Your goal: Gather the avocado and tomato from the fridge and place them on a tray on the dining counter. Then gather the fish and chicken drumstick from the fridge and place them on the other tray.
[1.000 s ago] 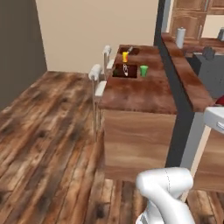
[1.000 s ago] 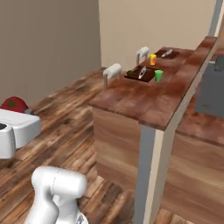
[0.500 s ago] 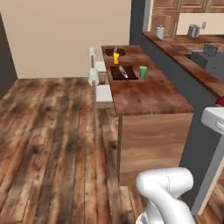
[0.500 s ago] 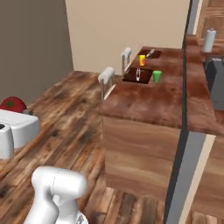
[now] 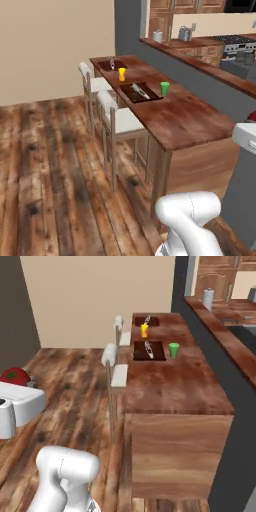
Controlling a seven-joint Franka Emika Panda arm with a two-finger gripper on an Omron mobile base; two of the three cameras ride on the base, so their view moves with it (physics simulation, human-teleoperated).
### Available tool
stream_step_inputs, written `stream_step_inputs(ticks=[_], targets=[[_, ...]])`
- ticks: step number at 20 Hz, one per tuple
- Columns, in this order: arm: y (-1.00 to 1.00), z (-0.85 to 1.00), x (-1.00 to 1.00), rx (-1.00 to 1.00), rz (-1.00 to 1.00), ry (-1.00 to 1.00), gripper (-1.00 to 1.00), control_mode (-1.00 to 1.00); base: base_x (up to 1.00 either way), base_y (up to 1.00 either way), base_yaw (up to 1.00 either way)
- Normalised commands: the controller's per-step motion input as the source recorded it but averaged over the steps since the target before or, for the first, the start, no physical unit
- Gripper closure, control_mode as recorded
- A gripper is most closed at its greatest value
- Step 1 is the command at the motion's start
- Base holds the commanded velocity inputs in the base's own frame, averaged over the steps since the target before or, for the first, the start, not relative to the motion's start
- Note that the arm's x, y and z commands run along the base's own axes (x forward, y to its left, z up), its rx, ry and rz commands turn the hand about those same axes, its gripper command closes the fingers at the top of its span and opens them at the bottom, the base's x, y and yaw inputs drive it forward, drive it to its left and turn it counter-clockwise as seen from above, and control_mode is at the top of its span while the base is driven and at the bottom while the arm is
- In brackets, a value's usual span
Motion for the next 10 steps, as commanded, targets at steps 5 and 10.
stream_step_inputs(ticks=[5,10], targets=[[0.0,0.0,0.0,0.0,0.0,0.0,1.0,1.0,0.97,1.0,-0.42],[0.0,0.0,0.0,0.0,0.0,0.0,1.0,1.0,0.84,1.0,-0.41]])
